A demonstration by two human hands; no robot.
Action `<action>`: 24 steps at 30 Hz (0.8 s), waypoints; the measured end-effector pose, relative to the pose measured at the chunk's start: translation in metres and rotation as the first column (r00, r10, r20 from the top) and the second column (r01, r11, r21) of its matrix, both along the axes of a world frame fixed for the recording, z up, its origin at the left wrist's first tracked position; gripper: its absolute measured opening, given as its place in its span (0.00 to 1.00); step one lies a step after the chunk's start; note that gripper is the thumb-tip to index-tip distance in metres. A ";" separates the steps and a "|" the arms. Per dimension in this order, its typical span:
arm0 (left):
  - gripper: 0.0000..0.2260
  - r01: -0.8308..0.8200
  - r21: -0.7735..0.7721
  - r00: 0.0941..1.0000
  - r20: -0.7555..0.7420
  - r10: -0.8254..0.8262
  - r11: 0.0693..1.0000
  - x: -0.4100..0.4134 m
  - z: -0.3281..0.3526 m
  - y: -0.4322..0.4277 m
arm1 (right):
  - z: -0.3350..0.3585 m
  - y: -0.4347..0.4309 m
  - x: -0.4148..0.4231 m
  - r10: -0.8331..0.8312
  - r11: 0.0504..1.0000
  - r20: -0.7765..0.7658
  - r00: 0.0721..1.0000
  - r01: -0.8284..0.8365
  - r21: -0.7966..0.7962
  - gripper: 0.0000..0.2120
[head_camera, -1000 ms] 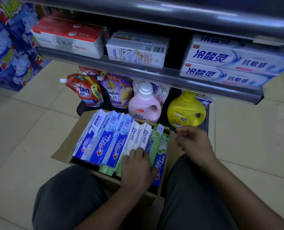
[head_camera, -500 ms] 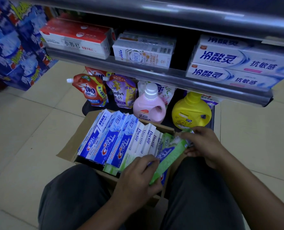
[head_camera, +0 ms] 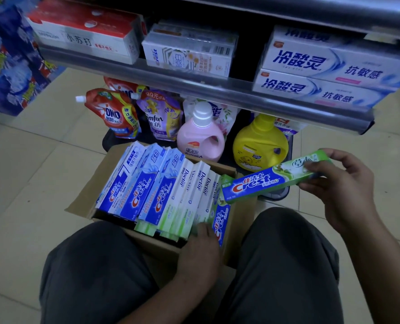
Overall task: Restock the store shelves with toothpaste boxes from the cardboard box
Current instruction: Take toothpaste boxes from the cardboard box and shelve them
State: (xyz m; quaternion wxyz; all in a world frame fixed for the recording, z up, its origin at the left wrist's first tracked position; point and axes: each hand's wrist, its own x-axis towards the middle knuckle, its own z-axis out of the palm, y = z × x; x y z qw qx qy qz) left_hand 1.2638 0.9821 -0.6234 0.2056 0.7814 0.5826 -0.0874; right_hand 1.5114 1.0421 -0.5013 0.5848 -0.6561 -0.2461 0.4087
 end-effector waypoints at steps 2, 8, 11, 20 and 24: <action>0.24 -0.015 0.028 1.000 0.010 0.015 0.999 0.000 -0.005 0.000 | -0.004 -0.003 -0.003 0.014 1.000 -0.005 1.000 -0.014 0.005 0.14; 0.24 -0.174 -0.040 0.935 0.308 0.177 0.984 -0.007 -0.008 -0.001 | -0.012 -0.007 -0.020 0.038 0.998 -0.042 0.998 -0.036 0.052 0.16; 0.21 -0.370 -0.182 0.770 0.488 0.411 0.911 -0.003 -0.005 0.001 | -0.008 -0.008 -0.025 0.057 0.995 -0.049 0.997 -0.052 0.090 0.15; 0.10 -0.573 -0.405 0.260 0.734 0.627 0.712 -0.026 0.039 0.041 | 0.028 -0.005 -0.018 0.085 0.966 -0.035 0.996 -0.073 0.248 0.17; 0.14 -0.476 -0.368 0.096 0.881 0.463 0.799 -0.048 0.104 0.076 | 0.058 0.002 -0.017 0.110 0.921 -0.038 0.993 -0.088 0.380 0.17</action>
